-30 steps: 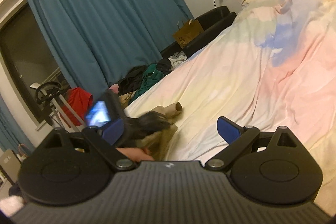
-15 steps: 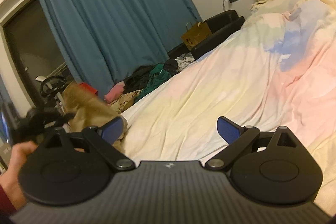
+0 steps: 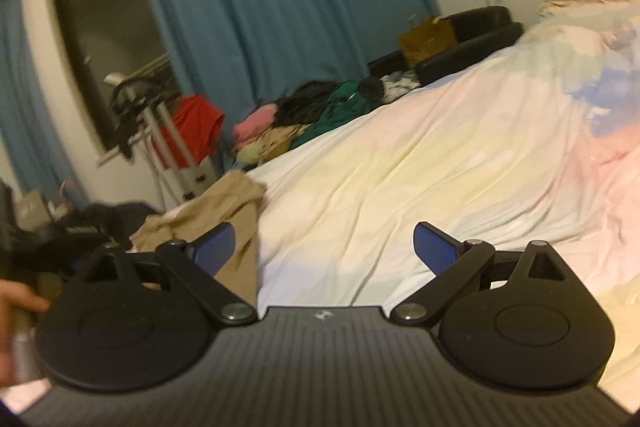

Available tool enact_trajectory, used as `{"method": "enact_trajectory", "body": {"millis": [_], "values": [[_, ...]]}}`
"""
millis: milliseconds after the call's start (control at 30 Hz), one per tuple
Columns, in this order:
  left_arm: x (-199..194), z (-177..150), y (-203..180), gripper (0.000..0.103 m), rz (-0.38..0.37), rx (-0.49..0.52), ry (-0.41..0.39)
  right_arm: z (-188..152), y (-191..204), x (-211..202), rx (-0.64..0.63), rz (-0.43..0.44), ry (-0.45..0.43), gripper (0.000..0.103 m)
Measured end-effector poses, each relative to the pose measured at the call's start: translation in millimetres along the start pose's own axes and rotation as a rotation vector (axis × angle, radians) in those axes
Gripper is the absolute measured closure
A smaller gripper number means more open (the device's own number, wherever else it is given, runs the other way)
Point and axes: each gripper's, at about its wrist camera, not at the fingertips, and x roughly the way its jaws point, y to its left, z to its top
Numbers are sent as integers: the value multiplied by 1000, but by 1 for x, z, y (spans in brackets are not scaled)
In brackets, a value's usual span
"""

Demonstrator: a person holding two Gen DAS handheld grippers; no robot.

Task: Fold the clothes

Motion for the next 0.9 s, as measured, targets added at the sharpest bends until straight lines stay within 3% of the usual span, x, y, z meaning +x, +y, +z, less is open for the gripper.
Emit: {"method": "enact_trajectory", "body": {"millis": [200, 333, 533, 633, 800, 900], "values": [[-77, -32, -32, 28, -17, 107, -3, 4, 15, -26, -91, 17, -18, 6], [-107, -70, -49, 28, -72, 103, 40, 7, 16, -61, -88, 70, 14, 6], [-126, -132, -74, 28, -148, 137, 106, 1, 18, -125, -74, 168, 13, 6], [-134, -158, -89, 31, -198, 184, 128, -15, 6, -144, -19, 140, 29, 6], [-135, -189, -113, 43, -349, 256, 202, -18, -8, -163, 78, 129, 5, 6], [-132, -206, -122, 47, -400, 275, 254, -19, -5, -163, 68, 112, -8, 6]]}}
